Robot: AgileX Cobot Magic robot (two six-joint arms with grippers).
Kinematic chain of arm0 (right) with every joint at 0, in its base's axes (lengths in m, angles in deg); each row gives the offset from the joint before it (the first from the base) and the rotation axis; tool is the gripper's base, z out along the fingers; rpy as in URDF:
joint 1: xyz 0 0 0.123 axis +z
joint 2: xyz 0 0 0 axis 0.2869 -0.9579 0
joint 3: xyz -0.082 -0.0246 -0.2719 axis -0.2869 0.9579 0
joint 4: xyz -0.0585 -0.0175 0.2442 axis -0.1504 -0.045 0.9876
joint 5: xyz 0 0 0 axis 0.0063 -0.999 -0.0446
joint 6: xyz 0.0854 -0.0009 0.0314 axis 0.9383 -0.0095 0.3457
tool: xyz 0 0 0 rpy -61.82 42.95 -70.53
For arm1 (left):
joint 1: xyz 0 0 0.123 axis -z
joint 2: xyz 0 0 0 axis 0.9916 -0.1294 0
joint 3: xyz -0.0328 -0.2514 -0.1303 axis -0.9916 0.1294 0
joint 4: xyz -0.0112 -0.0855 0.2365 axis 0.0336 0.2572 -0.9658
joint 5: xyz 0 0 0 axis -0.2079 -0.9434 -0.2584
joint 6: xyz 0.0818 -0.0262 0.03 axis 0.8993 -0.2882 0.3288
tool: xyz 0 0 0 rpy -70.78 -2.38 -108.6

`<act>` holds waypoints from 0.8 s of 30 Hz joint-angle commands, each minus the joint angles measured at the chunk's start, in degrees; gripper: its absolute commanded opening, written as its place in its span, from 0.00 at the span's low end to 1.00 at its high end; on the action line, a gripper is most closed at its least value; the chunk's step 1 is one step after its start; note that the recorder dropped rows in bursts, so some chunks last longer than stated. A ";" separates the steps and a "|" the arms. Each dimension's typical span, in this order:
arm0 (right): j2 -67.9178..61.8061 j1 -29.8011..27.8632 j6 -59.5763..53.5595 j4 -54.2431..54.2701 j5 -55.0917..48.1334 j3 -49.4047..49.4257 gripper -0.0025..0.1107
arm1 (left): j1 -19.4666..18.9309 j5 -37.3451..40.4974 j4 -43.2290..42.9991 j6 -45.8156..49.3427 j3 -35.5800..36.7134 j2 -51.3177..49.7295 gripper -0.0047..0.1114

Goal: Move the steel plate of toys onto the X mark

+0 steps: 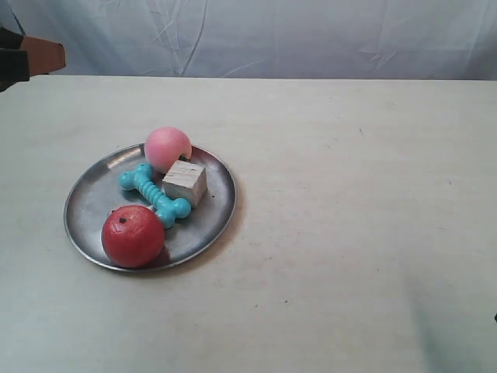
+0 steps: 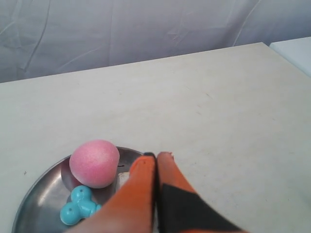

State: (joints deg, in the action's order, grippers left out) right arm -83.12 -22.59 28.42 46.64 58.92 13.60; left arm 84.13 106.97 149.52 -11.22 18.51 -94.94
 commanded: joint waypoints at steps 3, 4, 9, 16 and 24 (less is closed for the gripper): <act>0.25 -0.32 -0.25 0.25 0.85 0.11 0.02 | 0.35 -0.49 0.99 0.10 0.36 0.29 0.04; 0.25 -0.32 -0.25 0.25 0.85 0.11 0.02 | 0.35 -0.39 0.99 0.10 0.36 0.29 0.04; 0.25 -0.32 -0.25 0.25 0.85 0.11 0.02 | 0.35 -0.65 0.07 0.10 0.36 0.29 0.04; 0.25 -0.32 -0.25 0.25 0.85 0.11 0.02 | 0.35 -0.63 -0.42 0.10 0.36 0.29 0.04; 0.25 -0.32 -0.25 0.25 1.00 0.11 0.02 | 0.35 -3.58 -1.21 0.03 0.36 0.19 0.04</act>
State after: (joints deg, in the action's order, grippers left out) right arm -83.02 -22.73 28.42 46.84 59.10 13.60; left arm 84.13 105.77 145.72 -11.22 18.51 -94.94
